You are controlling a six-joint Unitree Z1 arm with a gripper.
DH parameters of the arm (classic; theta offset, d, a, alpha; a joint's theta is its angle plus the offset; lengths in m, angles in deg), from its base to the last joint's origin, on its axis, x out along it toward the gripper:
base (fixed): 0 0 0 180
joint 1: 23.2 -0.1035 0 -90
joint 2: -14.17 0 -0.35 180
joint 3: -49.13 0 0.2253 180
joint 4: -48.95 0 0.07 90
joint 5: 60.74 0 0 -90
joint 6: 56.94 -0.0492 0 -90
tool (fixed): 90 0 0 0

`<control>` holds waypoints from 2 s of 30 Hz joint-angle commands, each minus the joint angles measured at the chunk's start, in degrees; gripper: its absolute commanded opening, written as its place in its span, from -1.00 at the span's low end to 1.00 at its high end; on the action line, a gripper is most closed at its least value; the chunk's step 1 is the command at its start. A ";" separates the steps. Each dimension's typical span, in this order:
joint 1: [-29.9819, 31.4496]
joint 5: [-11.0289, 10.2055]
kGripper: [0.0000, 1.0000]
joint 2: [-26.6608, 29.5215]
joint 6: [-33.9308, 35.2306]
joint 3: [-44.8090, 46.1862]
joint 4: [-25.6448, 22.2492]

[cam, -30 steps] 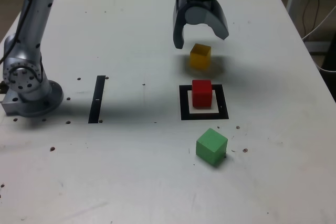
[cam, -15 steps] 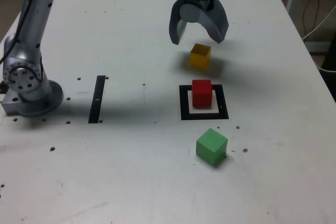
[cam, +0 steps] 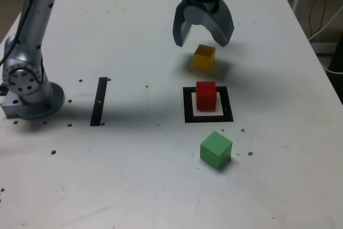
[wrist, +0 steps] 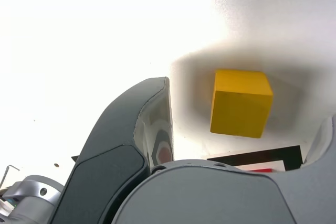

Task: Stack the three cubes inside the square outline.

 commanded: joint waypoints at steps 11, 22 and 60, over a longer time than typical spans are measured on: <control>0.77 0.27 0.96 -2.89 0.50 1.14 2.37; 1.77 0.55 0.82 -5.22 1.51 1.00 3.46; 2.70 -1.02 -0.36 -5.69 3.80 -0.03 3.37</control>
